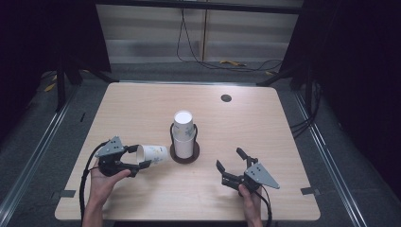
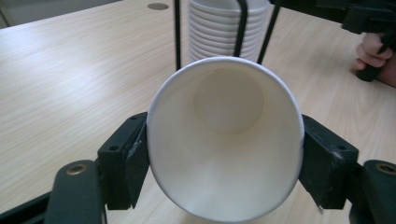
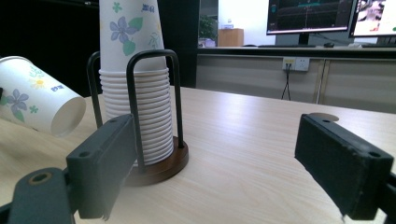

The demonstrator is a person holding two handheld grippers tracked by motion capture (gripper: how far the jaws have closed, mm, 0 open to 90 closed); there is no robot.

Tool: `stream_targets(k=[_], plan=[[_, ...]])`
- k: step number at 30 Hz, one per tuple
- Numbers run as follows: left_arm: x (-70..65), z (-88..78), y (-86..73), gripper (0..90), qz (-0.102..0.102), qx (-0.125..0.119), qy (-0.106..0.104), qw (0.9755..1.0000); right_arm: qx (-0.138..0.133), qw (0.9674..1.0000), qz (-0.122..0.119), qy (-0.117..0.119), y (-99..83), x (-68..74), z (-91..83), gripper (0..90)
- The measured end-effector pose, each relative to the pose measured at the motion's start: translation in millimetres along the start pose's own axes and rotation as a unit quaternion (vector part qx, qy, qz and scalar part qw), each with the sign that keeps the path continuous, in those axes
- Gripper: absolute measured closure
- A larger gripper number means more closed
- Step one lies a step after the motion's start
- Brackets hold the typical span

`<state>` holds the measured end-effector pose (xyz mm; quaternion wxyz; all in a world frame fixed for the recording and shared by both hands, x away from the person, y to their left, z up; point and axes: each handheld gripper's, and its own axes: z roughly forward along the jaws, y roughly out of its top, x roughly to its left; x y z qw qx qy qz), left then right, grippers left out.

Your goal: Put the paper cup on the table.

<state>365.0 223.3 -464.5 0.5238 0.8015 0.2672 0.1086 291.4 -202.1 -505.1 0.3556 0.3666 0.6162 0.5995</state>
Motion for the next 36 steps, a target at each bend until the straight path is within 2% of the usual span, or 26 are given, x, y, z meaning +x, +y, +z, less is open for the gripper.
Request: stream_targets(k=[3,6,9,10,13,15,17,19,22,24,25,26,27,32,34,35,36], plan=[[4.6,-2.4,4.4,26.6,-0.007,-0.005,0.009,0.9999,-0.004,1.0,-0.004,-0.004,-0.4,0.8,-0.9,11.8],[9.3,-1.8,10.0,26.5,-0.005,0.011,0.018,0.9998,-0.006,1.0,-0.005,-0.005,-0.4,0.9,-0.8,11.9],[12.6,0.8,14.9,26.6,-0.009,0.021,0.016,0.9996,-0.005,1.0,-0.005,-0.005,-0.4,1.0,-1.0,11.9],[13.5,2.2,16.5,26.6,-0.014,0.031,0.018,0.9993,-0.005,1.0,-0.005,-0.006,-0.4,1.0,-1.0,11.9],[18.4,7.4,21.7,26.6,-0.011,0.06,0.025,0.9978,-0.006,0.9999,-0.006,-0.007,-0.5,0.9,-0.9,11.9],[21.3,10.0,25.5,26.6,-0.016,0.066,0.026,0.9973,-0.005,0.9999,-0.006,-0.007,-0.4,1.0,-0.9,12.0],[23.0,13.2,29.5,26.6,-0.021,0.072,0.037,0.9965,-0.005,0.9999,-0.006,-0.007,-0.4,1.0,-0.9,12.5],[26.2,16.2,33.9,26.5,-0.019,0.076,0.03,0.9965,-0.005,0.9999,-0.006,-0.007,-0.4,1.0,-1.0,12.6],[30.7,17.5,38.9,26.3,-0.015,0.095,0.04,0.9946,-0.005,0.9999,-0.005,-0.009,-0.4,1.3,-1.0,12.6],[34.3,17.5,42.1,26.2,-0.023,0.1,0.039,0.994,-0.005,0.9999,-0.005,-0.009,-0.4,1.2,-0.9,12.5],[36.1,17.1,44.3,26.1,-0.019,0.105,0.043,0.9934,-0.005,0.9999,-0.005,-0.009,-0.4,1.3,-1.0,12.5],[36.9,17.9,46.6,26.1,-0.025,0.11,0.048,0.9925,-0.005,0.9999,-0.005,-0.009,-0.4,1.3,-1.0,12.5],[37.6,18.6,49.1,26.1,-0.018,0.118,0.052,0.9915,-0.005,0.9999,-0.005,-0.009,-0.4,1.3,-1.0,12.5],[39.9,20.7,59.8,26.1,-0.009,0.16,0.05,0.9858,-0.005,0.9999,-0.005,-0.009,-0.4,1.4,-1.0,12.5],[39.7,21.0,63.9,26.2,0.0,0.17,0.062,0.9834,-0.005,0.9999,-0.006,-0.009,-0.4,1.4,-1.1,12.5],[39.2,21.6,65.2,26.1,-0.003,0.174,0.064,0.9826,-0.005,0.9999,-0.005,-0.009,-0.4,1.4,-1.0,12.5],[40.2,22.2,66.7,26.1,0.004,0.185,0.058,0.981,-0.005,0.9999,-0.005,-0.009,-0.4,1.3,-1.0,12.4]])
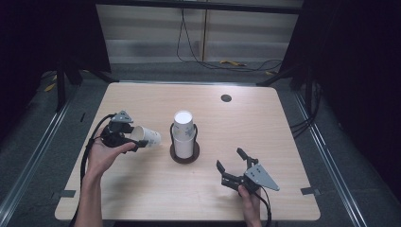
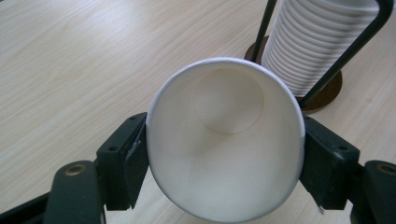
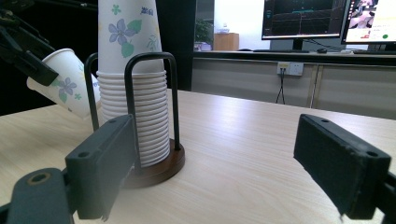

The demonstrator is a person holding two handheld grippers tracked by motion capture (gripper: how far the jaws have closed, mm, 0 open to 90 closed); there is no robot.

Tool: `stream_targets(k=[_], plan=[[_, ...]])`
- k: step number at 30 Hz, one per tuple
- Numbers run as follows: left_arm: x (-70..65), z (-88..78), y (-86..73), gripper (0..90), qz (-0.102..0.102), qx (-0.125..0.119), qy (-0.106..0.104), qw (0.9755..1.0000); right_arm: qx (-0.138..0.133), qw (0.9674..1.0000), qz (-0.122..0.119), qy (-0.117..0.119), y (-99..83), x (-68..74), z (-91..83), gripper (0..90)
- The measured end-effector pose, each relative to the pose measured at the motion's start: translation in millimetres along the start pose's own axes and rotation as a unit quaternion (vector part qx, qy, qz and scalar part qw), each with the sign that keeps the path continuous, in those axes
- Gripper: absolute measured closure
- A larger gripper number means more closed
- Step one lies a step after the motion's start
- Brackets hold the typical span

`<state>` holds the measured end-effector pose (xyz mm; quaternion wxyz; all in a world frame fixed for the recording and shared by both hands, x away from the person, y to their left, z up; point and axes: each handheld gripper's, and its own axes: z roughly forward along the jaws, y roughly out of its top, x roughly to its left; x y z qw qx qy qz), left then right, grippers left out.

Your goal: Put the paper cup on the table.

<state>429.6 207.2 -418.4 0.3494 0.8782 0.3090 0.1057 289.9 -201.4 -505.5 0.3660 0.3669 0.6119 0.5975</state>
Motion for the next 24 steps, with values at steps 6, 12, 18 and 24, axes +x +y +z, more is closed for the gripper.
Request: stream_targets(k=[6,12,18,24], plan=[[-1.8,0.3,12.3,26.0,0.025,0.041,0.004,0.9988,0.0,1.0,0.0,-0.002,0.0,0.1,-0.1,12.4],[-0.1,2.3,23.3,25.4,0.031,0.077,0.005,0.9965,0.0,1.0,0.001,-0.004,-0.1,0.3,-0.1,12.1],[-1.1,3.9,31.8,25.5,0.039,0.095,0.005,0.9947,0.001,1.0,0.001,-0.008,0.0,0.4,-0.3,12.0],[-4.7,9.4,39.8,25.5,0.06,0.137,0.004,0.9887,0.001,1.0,0.001,-0.008,0.0,0.4,-0.3,12.0]])
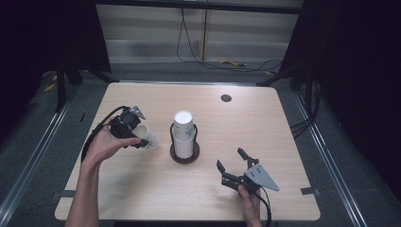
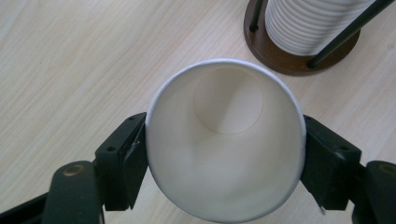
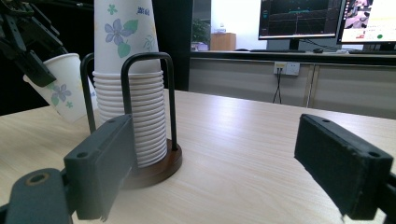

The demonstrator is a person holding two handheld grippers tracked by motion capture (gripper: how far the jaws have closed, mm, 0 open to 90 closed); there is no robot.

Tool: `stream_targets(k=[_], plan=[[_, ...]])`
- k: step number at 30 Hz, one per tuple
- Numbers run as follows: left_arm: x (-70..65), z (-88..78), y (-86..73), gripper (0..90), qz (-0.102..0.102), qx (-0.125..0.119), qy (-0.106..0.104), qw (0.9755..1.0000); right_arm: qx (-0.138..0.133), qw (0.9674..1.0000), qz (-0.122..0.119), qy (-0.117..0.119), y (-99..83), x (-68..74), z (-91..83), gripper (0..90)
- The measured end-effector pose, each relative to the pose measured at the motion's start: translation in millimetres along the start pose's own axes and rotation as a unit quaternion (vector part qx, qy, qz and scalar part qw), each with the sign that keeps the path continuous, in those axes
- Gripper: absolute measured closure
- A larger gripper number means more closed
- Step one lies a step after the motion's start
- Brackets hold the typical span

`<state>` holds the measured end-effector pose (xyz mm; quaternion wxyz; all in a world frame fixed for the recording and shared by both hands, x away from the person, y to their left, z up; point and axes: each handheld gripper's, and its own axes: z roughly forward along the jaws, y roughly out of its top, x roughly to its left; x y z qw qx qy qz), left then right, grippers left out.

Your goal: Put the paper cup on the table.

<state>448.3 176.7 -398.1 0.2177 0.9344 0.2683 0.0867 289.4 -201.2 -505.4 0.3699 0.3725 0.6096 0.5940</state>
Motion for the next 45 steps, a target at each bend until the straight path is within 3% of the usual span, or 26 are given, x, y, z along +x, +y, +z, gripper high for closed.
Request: stream_targets(k=[3,7,14,19,28,45], plan=[[-3.8,5.9,6.7,25.4,0.02,0.021,-0.019,0.9994,0.0,1.0,0.0,0.001,0.0,0.0,-0.1,12.0],[-6.7,12.7,12.8,25.1,0.03,0.061,-0.01,0.9976,0.0,1.0,-0.001,0.001,0.0,-0.1,-0.1,12.0],[-5.3,21.4,16.2,24.1,0.03,0.082,-0.012,0.9961,0.0,1.0,-0.001,0.0,0.0,-0.1,-0.1,12.0],[-3.3,27.9,15.1,23.1,0.016,0.075,0.002,0.997,0.0,1.0,-0.001,0.0,0.0,0.0,-0.1,12.0],[-3.3,31.3,16.6,22.1,0.015,0.065,0.009,0.9977,-0.001,1.0,-0.001,0.0,0.0,0.0,-0.1,12.0],[-2.8,36.7,16.7,20.3,0.013,0.043,-0.004,0.999,0.0,1.0,0.0,-0.001,0.0,0.0,-0.1,11.9]])
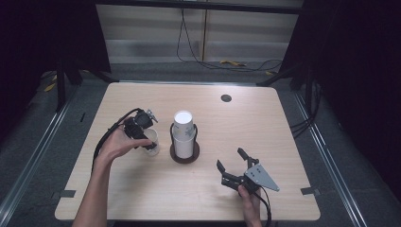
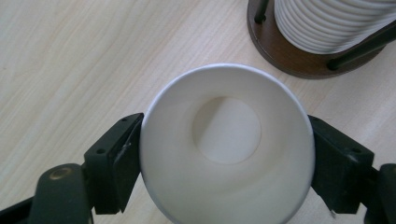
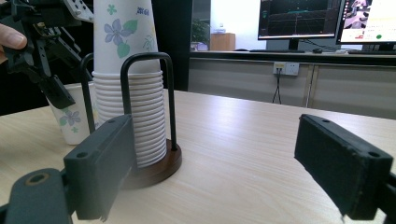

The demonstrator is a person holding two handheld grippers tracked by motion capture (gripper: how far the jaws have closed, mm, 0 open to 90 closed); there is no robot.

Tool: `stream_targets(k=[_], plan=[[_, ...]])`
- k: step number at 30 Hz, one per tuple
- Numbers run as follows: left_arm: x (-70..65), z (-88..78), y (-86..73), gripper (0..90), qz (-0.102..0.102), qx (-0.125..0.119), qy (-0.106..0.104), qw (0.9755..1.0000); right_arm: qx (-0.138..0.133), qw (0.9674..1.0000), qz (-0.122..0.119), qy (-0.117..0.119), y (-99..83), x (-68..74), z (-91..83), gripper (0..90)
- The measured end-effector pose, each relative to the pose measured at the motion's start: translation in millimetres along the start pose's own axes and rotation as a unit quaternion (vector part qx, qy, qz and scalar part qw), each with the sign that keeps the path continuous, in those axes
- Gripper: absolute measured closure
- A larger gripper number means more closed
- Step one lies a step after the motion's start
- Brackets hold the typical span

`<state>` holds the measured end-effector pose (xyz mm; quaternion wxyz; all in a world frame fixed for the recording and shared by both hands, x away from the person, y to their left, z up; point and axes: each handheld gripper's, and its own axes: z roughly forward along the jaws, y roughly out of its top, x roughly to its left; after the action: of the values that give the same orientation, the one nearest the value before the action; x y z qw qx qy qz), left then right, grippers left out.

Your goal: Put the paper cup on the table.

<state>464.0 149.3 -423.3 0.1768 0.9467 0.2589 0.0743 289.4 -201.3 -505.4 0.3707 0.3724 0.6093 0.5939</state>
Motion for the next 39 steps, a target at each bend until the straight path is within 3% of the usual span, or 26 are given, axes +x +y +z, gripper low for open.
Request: stream_targets(k=[11,15,19,22,24,27,36,39], plan=[[-0.8,-1.6,0.7,18.3,0.001,-0.013,0.008,0.9999,0.0,1.0,0.0,0.0,0.0,0.0,0.0,12.0],[-1.6,-6.8,0.5,18.0,0.006,-0.032,0.008,0.9994,0.0,1.0,0.0,0.0,0.0,0.0,0.0,11.9],[-1.6,-8.3,-0.4,17.9,0.001,-0.044,0.015,0.9989,0.0,1.0,0.0,0.0,0.0,0.0,0.0,12.0],[-1.8,-9.0,-2.7,17.9,-0.007,-0.069,0.01,0.9975,0.0,1.0,0.0,0.0,0.0,0.0,0.0,12.0],[-1.3,-9.1,-3.2,17.9,-0.006,-0.071,0.009,0.9974,0.0,1.0,0.0,0.0,0.0,0.0,0.0,12.0],[-1.6,-9.9,-5.1,17.8,-0.017,-0.091,0.018,0.9955,0.0,1.0,0.0,0.0,0.0,0.0,0.0,11.9],[-5.5,-15.7,-10.0,17.6,-0.01,-0.13,0.026,0.9912,0.0,1.0,0.0,0.0,0.0,0.0,0.0,11.8],[-7.2,-20.4,-14.1,17.6,-0.022,-0.167,0.026,0.9853,0.0,1.0,0.0,0.0,0.0,0.0,0.0,11.9]])
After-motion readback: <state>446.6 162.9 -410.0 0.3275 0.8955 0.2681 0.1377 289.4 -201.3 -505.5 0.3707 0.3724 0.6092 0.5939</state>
